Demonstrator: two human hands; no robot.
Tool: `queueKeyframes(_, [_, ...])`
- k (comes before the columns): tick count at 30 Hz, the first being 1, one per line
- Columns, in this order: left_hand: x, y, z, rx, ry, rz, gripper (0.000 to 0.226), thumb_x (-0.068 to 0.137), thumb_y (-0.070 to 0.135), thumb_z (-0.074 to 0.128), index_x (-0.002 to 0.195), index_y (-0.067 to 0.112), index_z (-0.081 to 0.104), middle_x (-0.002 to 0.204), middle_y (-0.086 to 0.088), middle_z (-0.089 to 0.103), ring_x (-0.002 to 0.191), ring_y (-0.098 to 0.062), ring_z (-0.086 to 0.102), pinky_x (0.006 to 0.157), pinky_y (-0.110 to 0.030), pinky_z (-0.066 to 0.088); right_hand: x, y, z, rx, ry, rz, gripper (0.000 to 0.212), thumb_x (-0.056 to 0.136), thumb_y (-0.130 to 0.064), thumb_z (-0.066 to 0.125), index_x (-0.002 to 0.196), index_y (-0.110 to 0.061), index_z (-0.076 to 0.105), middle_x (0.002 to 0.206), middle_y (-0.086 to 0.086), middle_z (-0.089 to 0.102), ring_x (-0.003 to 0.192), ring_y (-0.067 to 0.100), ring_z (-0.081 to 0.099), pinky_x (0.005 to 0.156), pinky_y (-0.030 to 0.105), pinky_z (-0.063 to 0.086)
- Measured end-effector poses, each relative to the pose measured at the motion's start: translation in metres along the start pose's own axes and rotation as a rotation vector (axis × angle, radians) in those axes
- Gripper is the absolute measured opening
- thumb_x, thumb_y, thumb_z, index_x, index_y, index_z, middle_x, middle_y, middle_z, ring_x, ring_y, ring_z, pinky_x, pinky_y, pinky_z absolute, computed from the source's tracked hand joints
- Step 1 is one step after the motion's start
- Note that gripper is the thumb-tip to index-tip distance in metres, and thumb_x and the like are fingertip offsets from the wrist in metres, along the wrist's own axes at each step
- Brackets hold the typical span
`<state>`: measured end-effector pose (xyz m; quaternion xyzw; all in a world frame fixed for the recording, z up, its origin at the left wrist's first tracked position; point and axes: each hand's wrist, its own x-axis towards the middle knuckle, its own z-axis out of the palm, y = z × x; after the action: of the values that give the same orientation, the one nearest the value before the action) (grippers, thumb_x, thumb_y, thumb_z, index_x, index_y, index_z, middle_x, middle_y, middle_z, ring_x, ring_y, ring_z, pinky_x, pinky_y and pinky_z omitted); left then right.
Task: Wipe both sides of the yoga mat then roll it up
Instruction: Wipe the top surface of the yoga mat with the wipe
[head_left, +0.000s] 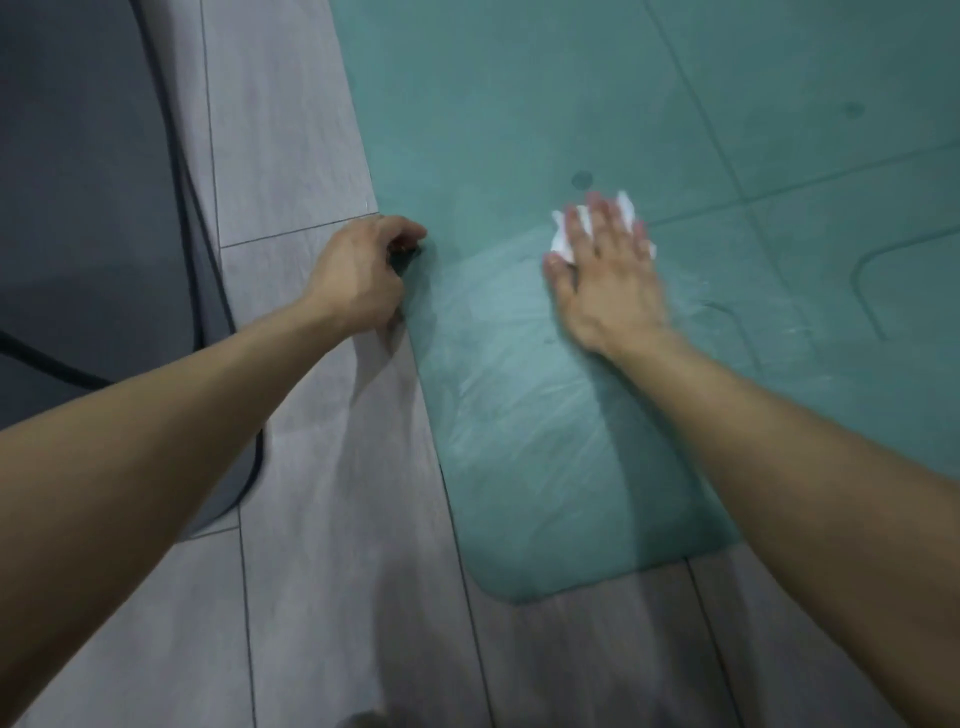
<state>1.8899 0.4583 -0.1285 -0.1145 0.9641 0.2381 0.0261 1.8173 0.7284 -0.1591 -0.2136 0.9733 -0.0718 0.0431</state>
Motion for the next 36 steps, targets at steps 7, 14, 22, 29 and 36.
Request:
queueKeyframes(7, [0.018,-0.016,-0.008,0.100,0.050,-0.025,0.054,0.089,-0.002,0.052,0.140,0.012,0.063,0.141,-0.014,0.060,0.130,-0.033,0.057,0.111,-0.039,0.043,-0.005,-0.101,0.014,0.063,-0.037,-0.322,0.069,0.104,-0.057,0.024,0.163,-0.023,0.035,0.173,0.007,0.025,0.162,0.028,0.008,0.131,0.050,0.006])
queueKeyframes(14, [0.017,-0.010,-0.002,0.184,0.037,0.035,0.053,0.087,0.002,0.052,0.138,0.011,0.065,0.145,-0.011,0.058,0.133,-0.036,0.053,0.114,-0.044,0.044,0.011,0.015,-0.002,0.014,0.030,-0.034,0.073,0.106,-0.060,0.021,0.167,-0.020,0.025,0.176,0.007,0.016,0.163,0.023,0.005,0.132,0.044,0.002])
queueKeyframes(22, [0.006,0.010,-0.002,0.209,-0.035,0.107,0.056,0.082,-0.002,0.052,0.134,0.012,0.068,0.139,-0.012,0.061,0.128,-0.038,0.054,0.112,-0.046,0.046,-0.044,-0.058,0.012,0.079,0.049,-0.108,0.075,0.104,-0.063,0.028,0.164,-0.017,0.035,0.174,0.010,0.022,0.163,0.028,0.009,0.131,0.053,0.007])
queueKeyframes(29, [-0.014,0.016,-0.001,0.218,-0.065,0.155,0.057,0.081,-0.004,0.053,0.134,0.011,0.067,0.142,-0.012,0.061,0.131,-0.037,0.053,0.112,-0.042,0.044,-0.103,-0.030,0.011,0.040,-0.038,-0.410,0.067,0.109,-0.058,0.031,0.166,-0.024,0.029,0.175,0.003,0.020,0.163,0.020,0.006,0.131,0.046,0.010])
queueKeyframes(36, [-0.040,0.047,0.009,0.267,-0.185,0.345,0.053,0.081,0.002,0.057,0.132,0.014,0.066,0.139,-0.012,0.061,0.126,-0.039,0.054,0.108,-0.046,0.047,-0.110,0.013,0.000,0.058,0.028,0.239,0.084,0.102,-0.069,0.016,0.168,-0.018,0.022,0.176,0.011,0.011,0.163,0.026,0.000,0.131,0.052,-0.001])
